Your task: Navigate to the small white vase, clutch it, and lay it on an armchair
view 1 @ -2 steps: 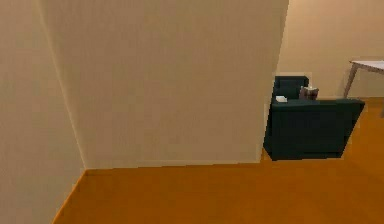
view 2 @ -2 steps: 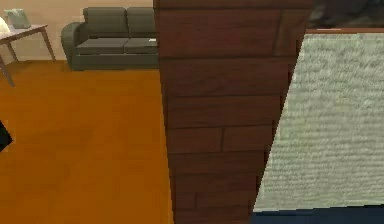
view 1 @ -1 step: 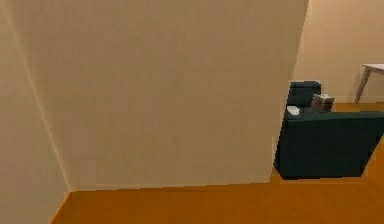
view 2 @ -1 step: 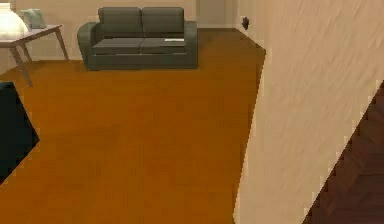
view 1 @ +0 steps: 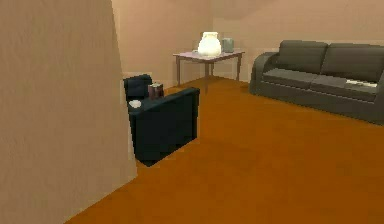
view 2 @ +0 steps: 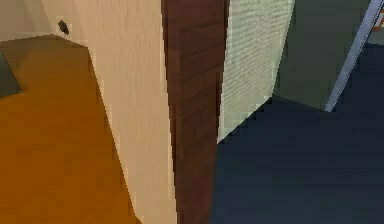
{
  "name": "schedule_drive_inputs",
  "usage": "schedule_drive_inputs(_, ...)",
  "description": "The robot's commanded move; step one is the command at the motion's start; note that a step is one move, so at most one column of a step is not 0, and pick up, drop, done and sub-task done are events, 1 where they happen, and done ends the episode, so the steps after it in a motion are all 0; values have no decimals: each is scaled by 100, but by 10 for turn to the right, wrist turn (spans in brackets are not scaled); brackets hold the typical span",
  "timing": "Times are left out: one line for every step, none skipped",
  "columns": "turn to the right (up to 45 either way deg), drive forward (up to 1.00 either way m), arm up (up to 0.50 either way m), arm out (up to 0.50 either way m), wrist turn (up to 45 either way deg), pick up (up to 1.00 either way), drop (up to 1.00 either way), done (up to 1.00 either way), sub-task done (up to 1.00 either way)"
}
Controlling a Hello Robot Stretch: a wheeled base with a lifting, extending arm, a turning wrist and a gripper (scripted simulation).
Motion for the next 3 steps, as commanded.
schedule_drive_inputs(120, 0, 0, 0, 0, 0, 0, 0, 0)
schedule_drive_inputs(0, 100, 0, 0, 0, 0, 0, 0, 0)
schedule_drive_inputs(30, 0, 0, 0, 0, 0, 0, 0, 0)
